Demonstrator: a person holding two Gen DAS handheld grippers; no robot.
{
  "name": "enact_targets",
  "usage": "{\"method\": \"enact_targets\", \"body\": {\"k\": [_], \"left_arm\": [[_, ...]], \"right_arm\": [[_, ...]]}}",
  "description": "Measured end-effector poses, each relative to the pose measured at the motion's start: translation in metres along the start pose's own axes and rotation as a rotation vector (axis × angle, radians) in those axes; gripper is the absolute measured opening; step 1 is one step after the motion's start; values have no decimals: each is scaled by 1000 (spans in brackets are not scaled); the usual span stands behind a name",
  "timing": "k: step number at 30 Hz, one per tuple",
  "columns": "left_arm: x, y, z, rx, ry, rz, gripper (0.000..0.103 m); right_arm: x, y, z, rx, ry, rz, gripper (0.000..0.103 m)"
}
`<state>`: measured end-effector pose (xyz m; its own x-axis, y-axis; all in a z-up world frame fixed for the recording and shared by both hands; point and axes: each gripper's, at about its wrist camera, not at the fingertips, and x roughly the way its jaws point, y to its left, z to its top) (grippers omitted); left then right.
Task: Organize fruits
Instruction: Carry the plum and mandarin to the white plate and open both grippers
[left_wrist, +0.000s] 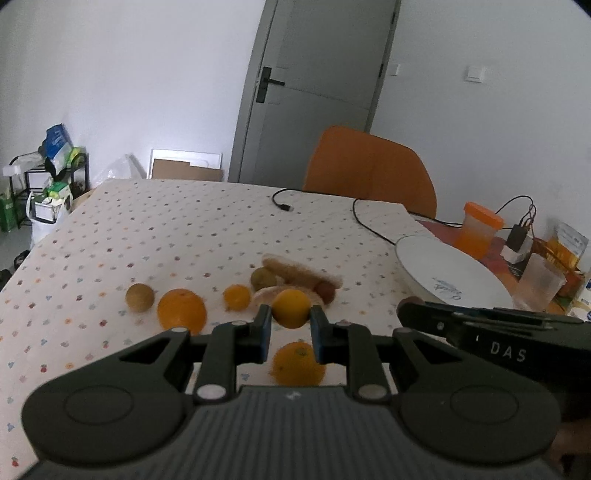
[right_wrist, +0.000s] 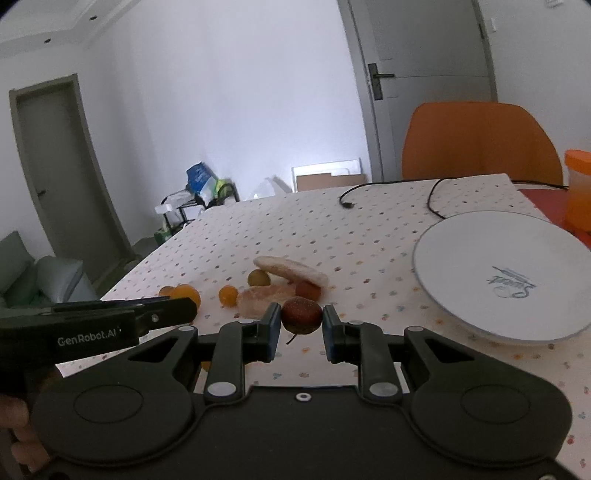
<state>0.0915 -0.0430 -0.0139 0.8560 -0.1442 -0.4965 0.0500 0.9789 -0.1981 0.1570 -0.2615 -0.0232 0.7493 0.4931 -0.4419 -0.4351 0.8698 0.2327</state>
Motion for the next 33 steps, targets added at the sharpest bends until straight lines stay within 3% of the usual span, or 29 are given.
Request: {"method": "enact_targets", "body": {"k": [15,33], "left_arm": [[8,-42,16,45,-22,-60,21],[49,-112,25,124,-4,-148,21]], "right_arm": [[-33,-34,0,35,-75,-98,22],[-57,-99,2,101,-138,-246,23]]}}
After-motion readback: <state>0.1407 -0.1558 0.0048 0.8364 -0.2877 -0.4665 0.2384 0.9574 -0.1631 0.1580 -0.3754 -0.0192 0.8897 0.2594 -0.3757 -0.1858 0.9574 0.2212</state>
